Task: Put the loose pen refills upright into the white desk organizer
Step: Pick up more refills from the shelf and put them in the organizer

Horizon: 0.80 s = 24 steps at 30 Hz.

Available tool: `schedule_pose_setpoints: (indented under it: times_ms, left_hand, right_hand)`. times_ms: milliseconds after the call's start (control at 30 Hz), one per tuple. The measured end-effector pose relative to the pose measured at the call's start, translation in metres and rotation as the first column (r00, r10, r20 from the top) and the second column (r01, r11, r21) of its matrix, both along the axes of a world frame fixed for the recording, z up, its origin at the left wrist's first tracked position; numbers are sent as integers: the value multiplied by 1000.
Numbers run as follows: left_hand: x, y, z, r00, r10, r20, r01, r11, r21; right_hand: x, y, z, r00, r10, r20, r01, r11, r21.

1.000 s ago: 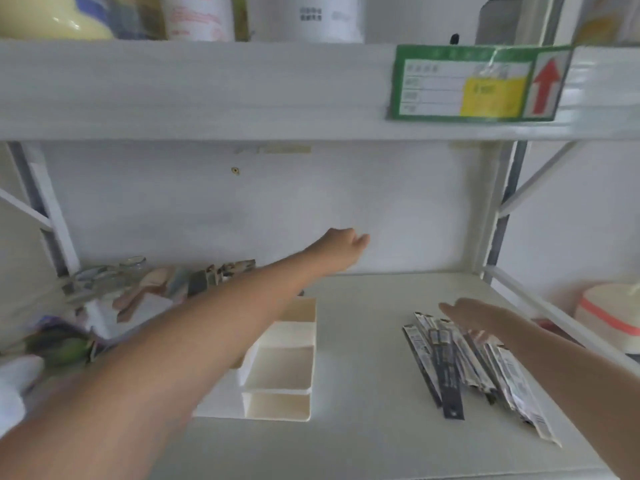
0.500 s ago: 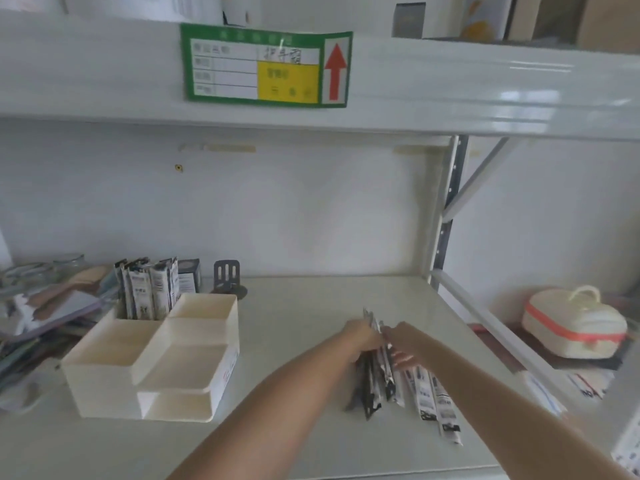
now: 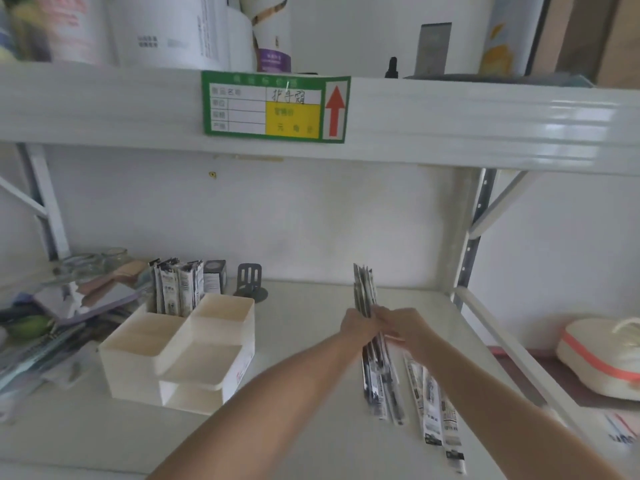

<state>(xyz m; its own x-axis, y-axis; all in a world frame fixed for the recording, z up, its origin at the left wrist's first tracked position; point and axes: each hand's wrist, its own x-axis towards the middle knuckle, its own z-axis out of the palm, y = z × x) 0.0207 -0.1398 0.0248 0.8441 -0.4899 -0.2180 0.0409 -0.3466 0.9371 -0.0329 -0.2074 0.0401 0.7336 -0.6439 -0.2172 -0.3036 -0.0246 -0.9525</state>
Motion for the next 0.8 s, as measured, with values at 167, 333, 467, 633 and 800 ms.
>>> schedule_pose_setpoints:
  times_ms: [167,333,467,633,800]
  left_hand:
    - [33,41,47,988,69,137,-55,993,-106]
    - [72,110,83,947,203,249,-172,975,-142]
    - [102,152,96,916,313,252,-238,928,-286]
    - [134,184,86,955,166,246,-78,940,-333]
    - [149,196,55,973,-37,228,109,944,-313]
  right_hand:
    - [27,30,46,982,104,159,-96,994,-56]
    - [63,92,76,909,288,303,-271,958,-99]
    - [98,145,87,899,395,188,-319,886,-337]
    - [127,176,73,922,381,-64,-374,837,-399]
    - [139,178,49,935,285,-210,-353,792,-499]
